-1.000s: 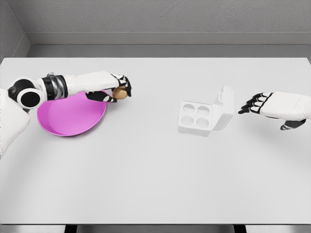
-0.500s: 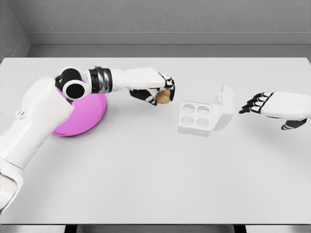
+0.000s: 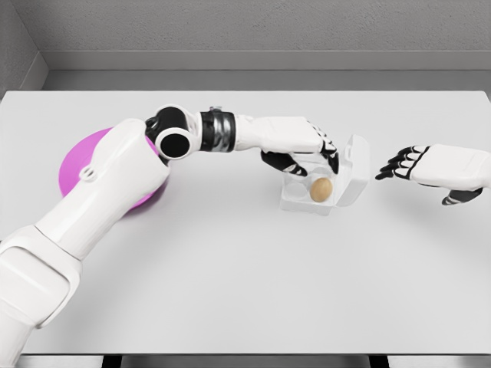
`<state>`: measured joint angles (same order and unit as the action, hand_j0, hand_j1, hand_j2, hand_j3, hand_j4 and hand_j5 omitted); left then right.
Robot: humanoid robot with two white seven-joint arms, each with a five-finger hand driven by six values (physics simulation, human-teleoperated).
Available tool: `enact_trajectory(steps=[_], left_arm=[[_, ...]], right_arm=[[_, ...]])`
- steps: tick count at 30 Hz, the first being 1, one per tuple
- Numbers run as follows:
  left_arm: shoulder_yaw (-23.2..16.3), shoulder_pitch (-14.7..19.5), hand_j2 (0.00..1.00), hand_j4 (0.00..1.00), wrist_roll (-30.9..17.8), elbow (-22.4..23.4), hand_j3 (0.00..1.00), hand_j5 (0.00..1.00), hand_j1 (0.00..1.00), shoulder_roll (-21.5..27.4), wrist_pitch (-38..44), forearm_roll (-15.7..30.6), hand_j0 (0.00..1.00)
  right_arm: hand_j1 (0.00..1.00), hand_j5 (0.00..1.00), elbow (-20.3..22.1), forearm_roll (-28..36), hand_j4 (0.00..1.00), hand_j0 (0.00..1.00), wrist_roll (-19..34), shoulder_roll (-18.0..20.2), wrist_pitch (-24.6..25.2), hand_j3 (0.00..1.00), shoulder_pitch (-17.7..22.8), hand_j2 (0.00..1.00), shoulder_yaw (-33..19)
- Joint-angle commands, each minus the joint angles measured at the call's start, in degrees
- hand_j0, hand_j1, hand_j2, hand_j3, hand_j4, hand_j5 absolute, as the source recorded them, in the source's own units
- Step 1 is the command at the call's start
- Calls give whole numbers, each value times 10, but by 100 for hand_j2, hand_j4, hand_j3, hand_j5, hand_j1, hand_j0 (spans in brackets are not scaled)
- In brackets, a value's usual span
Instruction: Pack egg into the box and close the box lid
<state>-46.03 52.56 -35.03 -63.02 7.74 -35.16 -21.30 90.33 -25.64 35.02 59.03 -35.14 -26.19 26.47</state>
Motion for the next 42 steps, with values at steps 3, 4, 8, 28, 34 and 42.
enact_trajectory(steps=[3,4,8,28,34,42], left_arm=[[2,0,98,98,0,-1,98,98,98,14,2,25,98],[2,4,100,100,0,-2,100,100,100,18,2,29,100],[3,37,100,100,0,-3,100,100,100,148,2,102,100],[2,14,100,100,0,-32,100,100,100,245,2,125,100],[1,10,100,100,0,-33,100,100,100,247,2,151,100],[1,10,100,100,0,-34,100,100,100,244,2,151,100]], right_arm=[[100,100,0,2,100,100,0,0,1,100,1,100,0],[100,100,0,2,100,100,0,0,1,100,1,100,0],[100,100,0,2,100,100,0,0,1,100,1,100,0],[100,100,59,5,100,100,0,-6,1,100,0,100,1],[100,100,85,22,100,100,0,-9,1,100,-13,100,0],[100,100,98,54,100,100,0,-23,1,100,-26,100,3]])
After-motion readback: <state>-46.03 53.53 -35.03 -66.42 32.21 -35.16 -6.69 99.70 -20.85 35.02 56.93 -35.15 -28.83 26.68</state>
